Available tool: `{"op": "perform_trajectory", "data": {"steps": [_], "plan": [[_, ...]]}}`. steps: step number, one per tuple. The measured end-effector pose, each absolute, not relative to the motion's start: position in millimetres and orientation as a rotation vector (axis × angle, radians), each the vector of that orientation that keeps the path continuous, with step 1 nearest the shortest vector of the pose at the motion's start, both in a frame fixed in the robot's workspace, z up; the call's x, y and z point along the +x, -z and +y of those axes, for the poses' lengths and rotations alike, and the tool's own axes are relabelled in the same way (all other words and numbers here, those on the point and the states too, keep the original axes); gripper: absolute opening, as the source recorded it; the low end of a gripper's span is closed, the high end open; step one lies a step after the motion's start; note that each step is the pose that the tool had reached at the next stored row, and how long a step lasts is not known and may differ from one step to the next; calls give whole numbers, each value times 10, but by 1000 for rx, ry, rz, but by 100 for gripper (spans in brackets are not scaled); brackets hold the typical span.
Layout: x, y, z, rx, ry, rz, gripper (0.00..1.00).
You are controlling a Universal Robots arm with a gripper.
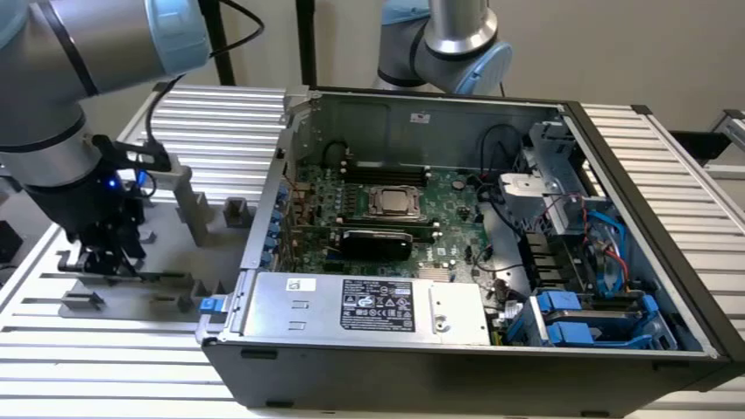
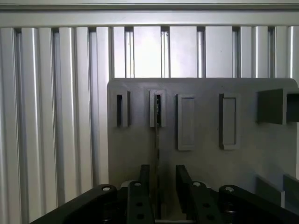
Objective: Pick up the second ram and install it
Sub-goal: 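Pick up the second ram and move it above second insertion slot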
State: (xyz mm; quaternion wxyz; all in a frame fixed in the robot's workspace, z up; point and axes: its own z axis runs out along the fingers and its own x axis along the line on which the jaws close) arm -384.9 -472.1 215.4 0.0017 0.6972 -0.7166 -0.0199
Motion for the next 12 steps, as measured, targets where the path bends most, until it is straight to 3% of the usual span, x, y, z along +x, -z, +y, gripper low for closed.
{"op": "perform_trajectory", "data": {"steps": [12], "plan": [[-3840, -2036, -4769, 2208, 84, -2247, 100]]}}
